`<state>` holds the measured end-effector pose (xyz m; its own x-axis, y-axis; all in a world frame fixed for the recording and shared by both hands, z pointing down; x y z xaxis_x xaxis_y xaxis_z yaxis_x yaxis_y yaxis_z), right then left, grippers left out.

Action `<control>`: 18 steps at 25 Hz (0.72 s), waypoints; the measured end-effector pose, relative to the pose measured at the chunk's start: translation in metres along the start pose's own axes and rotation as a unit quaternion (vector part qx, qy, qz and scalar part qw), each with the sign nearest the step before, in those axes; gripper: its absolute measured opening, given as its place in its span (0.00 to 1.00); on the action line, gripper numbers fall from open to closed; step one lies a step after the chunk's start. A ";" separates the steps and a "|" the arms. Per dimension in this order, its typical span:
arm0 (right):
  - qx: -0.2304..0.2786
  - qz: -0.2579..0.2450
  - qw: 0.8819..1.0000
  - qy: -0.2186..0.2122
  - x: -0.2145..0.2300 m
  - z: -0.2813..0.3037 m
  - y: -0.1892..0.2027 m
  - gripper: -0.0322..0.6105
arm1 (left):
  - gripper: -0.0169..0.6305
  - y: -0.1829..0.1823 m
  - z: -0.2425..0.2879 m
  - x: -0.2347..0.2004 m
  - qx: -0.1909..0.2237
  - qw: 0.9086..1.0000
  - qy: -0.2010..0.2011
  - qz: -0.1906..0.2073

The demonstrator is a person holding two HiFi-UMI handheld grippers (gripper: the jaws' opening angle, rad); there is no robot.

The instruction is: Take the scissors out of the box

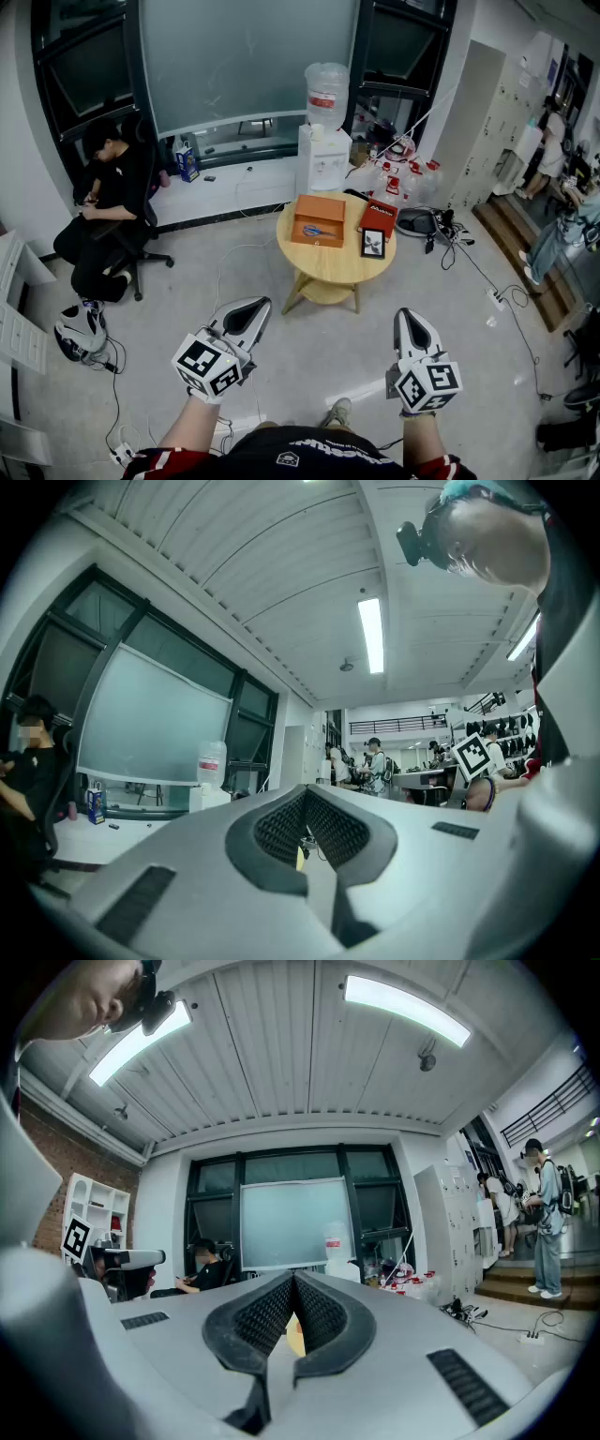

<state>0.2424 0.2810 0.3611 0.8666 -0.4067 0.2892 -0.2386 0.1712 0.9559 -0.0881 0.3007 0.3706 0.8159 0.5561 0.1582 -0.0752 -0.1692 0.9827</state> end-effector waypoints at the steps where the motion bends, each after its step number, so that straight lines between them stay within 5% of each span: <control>1: 0.001 0.000 1.000 0.000 -0.002 -0.001 -0.001 0.09 | 0.05 -0.001 -0.001 0.000 0.000 1.000 0.001 -0.001; 18: 0.009 -0.002 1.000 -0.010 -0.010 -0.005 -0.001 0.09 | 0.05 -0.001 -0.010 0.004 0.008 1.000 -0.004 -0.017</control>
<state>0.2358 0.2892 0.3567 0.8586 -0.4254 0.2861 -0.2432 0.1535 0.9578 -0.0901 0.3111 0.3711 0.8220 0.5557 0.1247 -0.0392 -0.1634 0.9858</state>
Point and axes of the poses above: the fingertips, and each gripper's own axes: z forward along the fingers, x to its right, y out of its underside, the point moved 7 cm from there along -z, backward along the fingers, and after that the axes turned 13 degrees about z, right-handed, at the moved point
